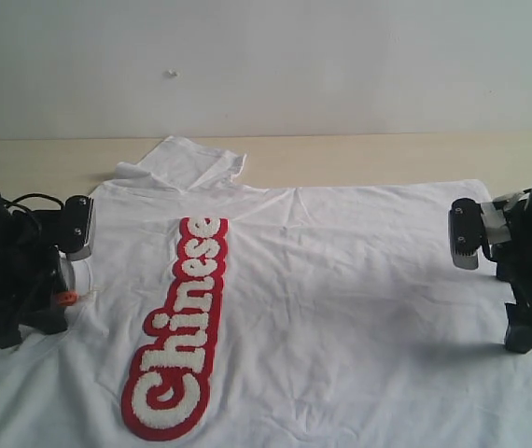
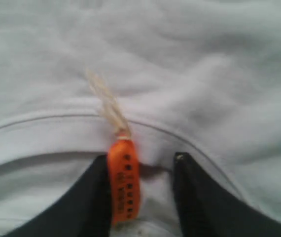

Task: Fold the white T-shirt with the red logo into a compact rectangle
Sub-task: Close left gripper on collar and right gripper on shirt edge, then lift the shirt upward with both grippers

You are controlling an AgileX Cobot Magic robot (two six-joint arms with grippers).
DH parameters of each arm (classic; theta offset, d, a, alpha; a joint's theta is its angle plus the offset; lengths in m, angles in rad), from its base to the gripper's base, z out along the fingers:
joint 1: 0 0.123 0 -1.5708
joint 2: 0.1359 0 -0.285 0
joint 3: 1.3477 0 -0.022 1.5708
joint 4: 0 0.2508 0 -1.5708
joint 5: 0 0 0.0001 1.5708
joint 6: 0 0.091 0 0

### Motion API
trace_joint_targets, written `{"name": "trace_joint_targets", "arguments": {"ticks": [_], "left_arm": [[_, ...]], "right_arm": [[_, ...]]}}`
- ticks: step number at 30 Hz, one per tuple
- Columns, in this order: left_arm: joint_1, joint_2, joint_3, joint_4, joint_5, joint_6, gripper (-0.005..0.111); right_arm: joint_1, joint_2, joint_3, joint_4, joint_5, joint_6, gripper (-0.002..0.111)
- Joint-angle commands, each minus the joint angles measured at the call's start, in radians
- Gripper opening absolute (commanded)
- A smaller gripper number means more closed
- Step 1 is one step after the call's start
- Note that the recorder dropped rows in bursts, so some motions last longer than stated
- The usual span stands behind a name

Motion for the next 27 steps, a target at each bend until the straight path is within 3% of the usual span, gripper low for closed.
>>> {"name": "trace_joint_targets", "arguments": {"ticks": [1, 9, 27], "left_arm": [[-0.005, 0.031, 0.004, 0.005, -0.055, 0.008, 0.003], [-0.005, 0.025, 0.004, 0.008, -0.055, 0.011, 0.001], [-0.003, -0.126, -0.03, -0.06, -0.037, 0.031, 0.0]], "right_arm": [[-0.003, 0.058, 0.015, -0.006, -0.07, 0.01, 0.078], [-0.003, 0.054, 0.015, -0.01, -0.07, 0.015, 0.002], [-0.003, -0.048, -0.086, 0.005, 0.0, 0.096, 0.0]]}}
